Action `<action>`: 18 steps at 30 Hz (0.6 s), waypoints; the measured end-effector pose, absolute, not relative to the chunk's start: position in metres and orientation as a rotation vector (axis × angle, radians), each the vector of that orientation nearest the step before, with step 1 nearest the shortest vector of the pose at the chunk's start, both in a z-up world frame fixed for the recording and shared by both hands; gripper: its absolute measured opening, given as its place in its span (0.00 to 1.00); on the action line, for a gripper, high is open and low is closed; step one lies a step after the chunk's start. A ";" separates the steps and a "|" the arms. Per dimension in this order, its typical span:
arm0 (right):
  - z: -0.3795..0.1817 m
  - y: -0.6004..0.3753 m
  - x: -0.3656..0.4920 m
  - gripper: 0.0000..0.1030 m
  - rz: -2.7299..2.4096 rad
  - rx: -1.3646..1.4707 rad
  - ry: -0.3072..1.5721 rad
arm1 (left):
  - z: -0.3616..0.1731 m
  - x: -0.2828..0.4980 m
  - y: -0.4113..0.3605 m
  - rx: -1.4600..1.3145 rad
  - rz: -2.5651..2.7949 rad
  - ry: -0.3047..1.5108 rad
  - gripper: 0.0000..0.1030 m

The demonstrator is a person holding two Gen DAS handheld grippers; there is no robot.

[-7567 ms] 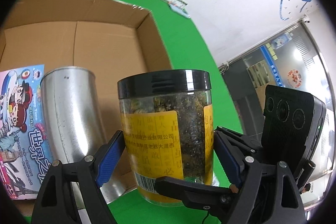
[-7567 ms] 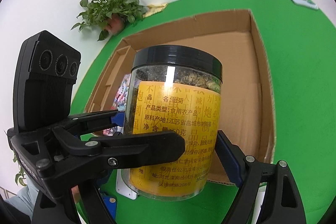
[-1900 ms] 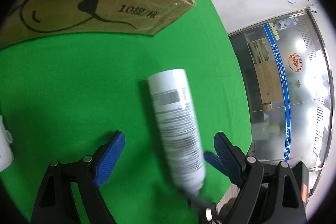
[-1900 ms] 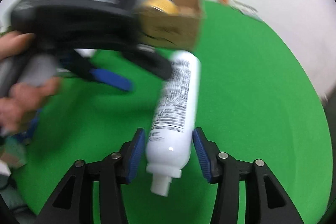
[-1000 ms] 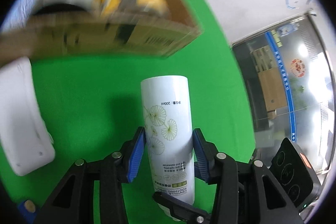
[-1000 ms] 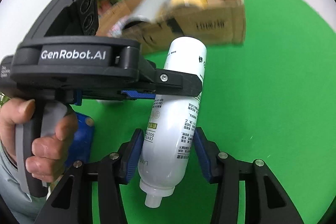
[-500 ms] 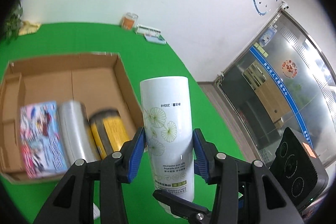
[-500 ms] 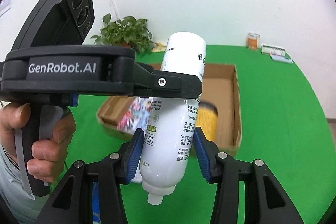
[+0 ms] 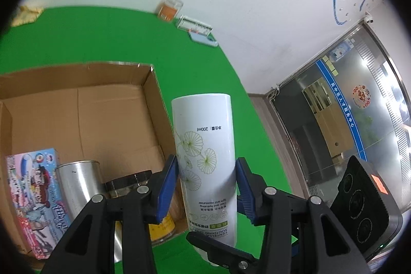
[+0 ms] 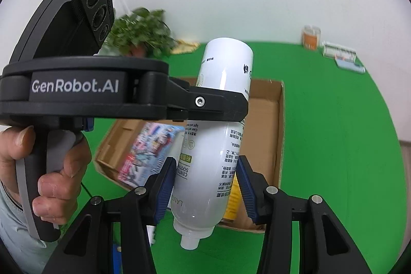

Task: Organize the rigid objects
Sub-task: 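Lift the white bottle upright and carry it into the box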

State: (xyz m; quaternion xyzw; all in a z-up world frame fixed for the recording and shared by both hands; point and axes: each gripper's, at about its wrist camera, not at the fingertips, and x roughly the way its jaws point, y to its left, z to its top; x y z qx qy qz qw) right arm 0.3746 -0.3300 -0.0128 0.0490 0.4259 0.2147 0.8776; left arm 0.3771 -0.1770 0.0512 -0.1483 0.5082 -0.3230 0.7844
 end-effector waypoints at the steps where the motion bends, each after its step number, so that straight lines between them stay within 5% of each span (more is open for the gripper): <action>1: -0.023 -0.331 0.377 0.44 0.443 0.104 0.901 | 0.040 0.384 -0.179 -0.329 -0.698 1.120 0.43; 11: -0.113 -0.347 0.412 0.43 0.382 0.109 1.062 | -0.046 0.421 -0.199 -0.371 -0.694 1.306 0.43; 18: -0.127 -0.357 0.418 0.43 0.361 0.137 1.107 | -0.063 0.428 -0.206 -0.409 -0.680 1.374 0.45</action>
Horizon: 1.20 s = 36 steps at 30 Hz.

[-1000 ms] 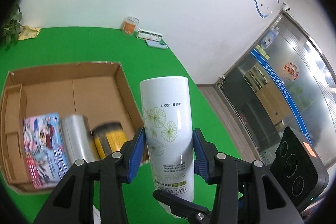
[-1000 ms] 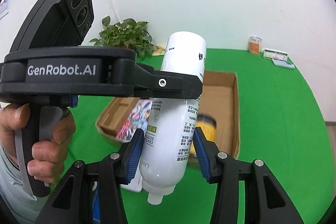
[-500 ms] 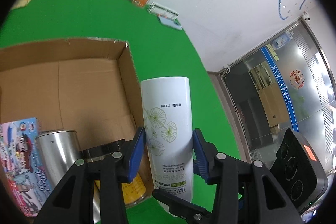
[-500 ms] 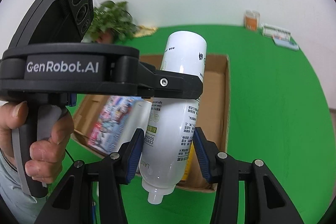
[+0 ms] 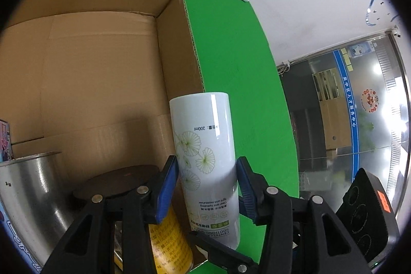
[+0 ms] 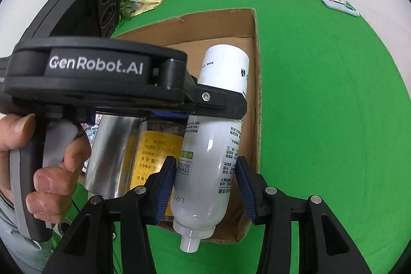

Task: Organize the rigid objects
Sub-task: 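Lift the white bottle upright and carry it into the box, then stand the white bottle beside the jar and open both grippers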

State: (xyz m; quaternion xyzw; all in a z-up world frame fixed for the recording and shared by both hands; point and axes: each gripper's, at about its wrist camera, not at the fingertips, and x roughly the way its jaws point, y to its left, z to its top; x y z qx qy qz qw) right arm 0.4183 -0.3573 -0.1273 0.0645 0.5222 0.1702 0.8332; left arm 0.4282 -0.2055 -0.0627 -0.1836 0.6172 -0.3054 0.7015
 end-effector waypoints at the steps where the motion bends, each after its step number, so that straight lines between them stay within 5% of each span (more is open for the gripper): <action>1: -0.126 -0.357 0.416 0.43 0.357 0.140 1.108 | -0.062 0.429 -0.206 -0.410 -0.667 1.378 0.45; 13: -0.137 -0.357 0.428 0.43 0.306 0.139 1.131 | -0.051 0.423 -0.204 -0.353 -0.638 1.343 0.44; 19: -0.105 -0.347 0.381 0.50 0.329 0.020 1.049 | -0.008 0.382 -0.177 -0.301 -0.613 1.160 0.44; 22: -0.106 -0.348 0.360 0.29 0.331 -0.011 1.046 | 0.017 0.350 -0.153 -0.292 -0.585 1.063 0.44; 25: -0.109 -0.351 0.357 0.25 0.301 0.000 1.024 | 0.043 0.307 -0.125 -0.287 -0.541 0.957 0.44; 27: -0.114 -0.358 0.369 0.06 0.296 0.033 1.021 | 0.057 0.281 -0.108 -0.283 -0.514 0.908 0.44; 32: -0.135 -0.353 0.375 0.05 0.292 0.058 1.025 | 0.091 0.207 -0.071 -0.240 -0.418 0.784 0.48; 34: -0.125 -0.356 0.351 0.15 0.291 0.046 0.971 | 0.105 0.168 -0.052 -0.194 -0.346 0.700 0.61; 36: -0.105 -0.353 0.317 0.58 0.235 0.001 0.869 | 0.117 0.134 -0.038 -0.145 -0.253 0.601 0.83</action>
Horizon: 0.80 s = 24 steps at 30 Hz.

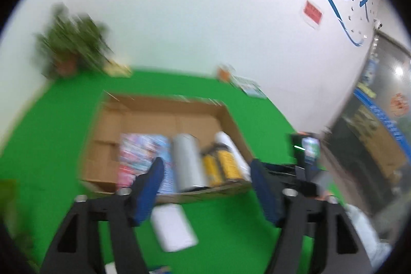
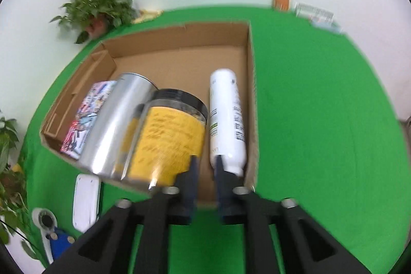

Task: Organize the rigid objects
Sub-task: 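Stand the white bottle beside the jar and open both grippers, then move both grippers to the pastel Rubik's cube and grasp it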

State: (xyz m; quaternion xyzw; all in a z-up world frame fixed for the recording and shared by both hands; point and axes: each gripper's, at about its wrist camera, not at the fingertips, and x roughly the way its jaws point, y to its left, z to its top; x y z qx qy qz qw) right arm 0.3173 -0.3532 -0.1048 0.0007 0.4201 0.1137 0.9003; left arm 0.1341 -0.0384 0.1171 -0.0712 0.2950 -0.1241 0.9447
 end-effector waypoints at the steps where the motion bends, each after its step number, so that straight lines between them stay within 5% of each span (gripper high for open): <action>1: -0.091 -0.351 0.295 0.96 0.212 -0.006 0.801 | 0.124 0.112 -0.029 -0.127 -0.190 0.536 0.84; 3: -0.063 -0.350 0.241 1.00 0.200 -0.024 0.601 | 0.134 0.083 -0.016 -0.101 -0.113 0.462 0.85; 8: -0.044 -0.328 0.153 1.00 0.344 -0.015 0.485 | 0.131 0.030 0.022 -0.053 0.052 0.479 0.85; 13: -0.064 -0.290 0.077 0.99 0.621 -0.033 0.498 | 0.074 0.006 0.049 -0.148 -0.023 0.699 0.85; 24: -0.191 -0.207 -0.010 0.98 0.940 -0.033 0.832 | -0.088 -0.023 0.052 -0.533 -0.304 1.086 0.80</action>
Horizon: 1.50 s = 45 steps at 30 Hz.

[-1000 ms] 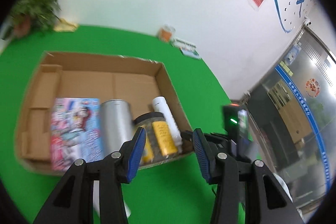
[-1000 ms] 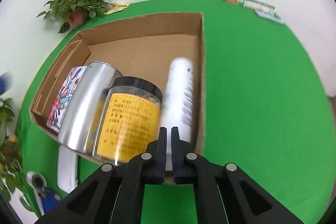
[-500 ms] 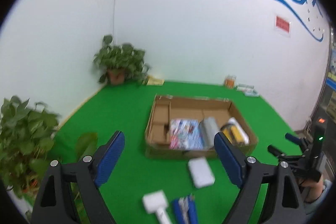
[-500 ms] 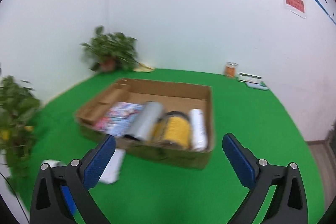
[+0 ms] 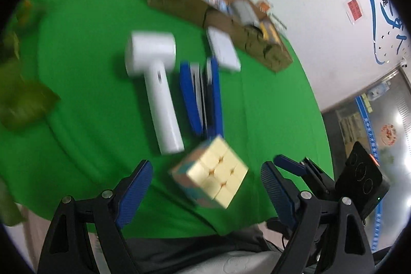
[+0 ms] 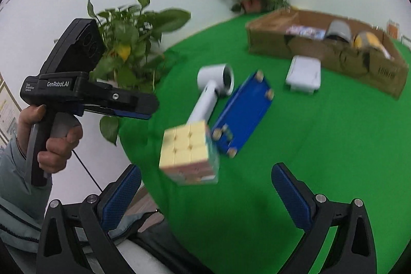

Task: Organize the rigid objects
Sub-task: 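Move both grippers to the pastel Rubik's cube and grasp it, then lift the Rubik's cube and carry it over the box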

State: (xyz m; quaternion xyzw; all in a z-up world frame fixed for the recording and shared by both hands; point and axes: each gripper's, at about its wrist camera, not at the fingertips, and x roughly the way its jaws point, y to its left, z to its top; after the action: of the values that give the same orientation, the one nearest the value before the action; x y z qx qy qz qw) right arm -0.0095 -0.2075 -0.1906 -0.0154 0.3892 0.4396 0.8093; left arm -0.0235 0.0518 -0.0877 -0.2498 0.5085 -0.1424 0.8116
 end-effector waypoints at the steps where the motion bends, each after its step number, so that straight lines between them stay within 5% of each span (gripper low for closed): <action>1: -0.197 -0.204 -0.010 0.98 0.932 -0.032 0.842 | -0.096 -0.023 0.049 -0.548 -0.315 1.113 0.80; 9: -0.207 -0.182 0.006 0.82 0.969 -0.057 0.854 | -0.119 -0.012 0.035 -0.633 -0.395 1.173 0.72; 13: -0.210 -0.174 0.008 0.60 1.028 -0.069 0.868 | -0.129 -0.002 0.029 -0.617 -0.412 1.204 0.66; 29: -0.203 -0.268 -0.001 0.64 0.741 0.013 0.914 | -0.138 0.036 -0.046 -0.506 -0.709 1.364 0.66; 45: -0.216 -0.231 0.015 0.63 0.726 -0.137 0.948 | -0.147 0.041 -0.030 -0.635 -0.672 1.349 0.65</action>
State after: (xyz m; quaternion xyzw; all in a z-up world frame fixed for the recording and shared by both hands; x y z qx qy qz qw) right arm 0.0154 -0.2312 -0.2163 -0.0642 0.4459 0.3417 0.8248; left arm 0.0411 -0.0298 -0.1474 -0.2831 0.6020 -0.2999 0.6838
